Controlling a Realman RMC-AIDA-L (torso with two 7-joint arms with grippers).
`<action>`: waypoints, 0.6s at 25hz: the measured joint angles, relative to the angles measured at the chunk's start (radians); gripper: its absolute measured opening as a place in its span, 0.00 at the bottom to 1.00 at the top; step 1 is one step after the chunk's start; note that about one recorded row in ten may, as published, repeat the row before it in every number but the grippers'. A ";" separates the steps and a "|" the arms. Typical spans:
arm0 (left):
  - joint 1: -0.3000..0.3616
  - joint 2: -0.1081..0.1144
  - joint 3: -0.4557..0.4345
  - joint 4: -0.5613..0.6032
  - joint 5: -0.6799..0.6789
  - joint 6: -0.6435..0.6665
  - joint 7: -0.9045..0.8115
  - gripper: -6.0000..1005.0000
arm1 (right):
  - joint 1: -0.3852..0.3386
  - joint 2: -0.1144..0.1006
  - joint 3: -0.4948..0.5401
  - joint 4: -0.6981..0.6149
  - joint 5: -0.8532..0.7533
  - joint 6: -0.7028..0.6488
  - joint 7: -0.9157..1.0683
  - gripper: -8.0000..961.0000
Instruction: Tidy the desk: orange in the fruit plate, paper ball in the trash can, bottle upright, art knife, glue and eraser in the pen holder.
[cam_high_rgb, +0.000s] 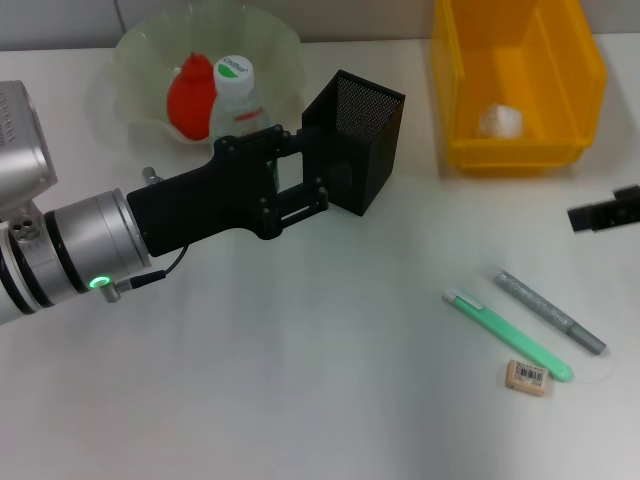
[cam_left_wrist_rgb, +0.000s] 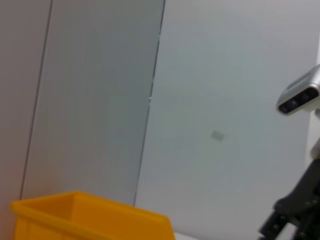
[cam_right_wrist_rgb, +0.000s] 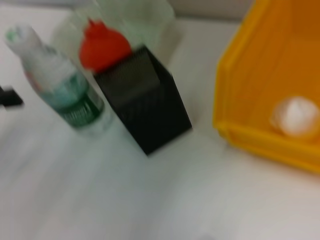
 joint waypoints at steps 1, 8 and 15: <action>-0.001 0.000 0.002 -0.001 0.000 -0.011 0.000 0.56 | 0.006 0.000 -0.003 0.000 -0.015 -0.011 0.007 0.81; -0.007 -0.001 0.004 -0.003 -0.001 -0.040 0.001 0.56 | 0.020 0.002 -0.121 0.064 -0.020 0.005 -0.012 0.81; -0.013 -0.001 0.007 -0.007 -0.007 -0.060 0.001 0.56 | 0.039 0.001 -0.281 0.158 -0.017 0.112 -0.046 0.80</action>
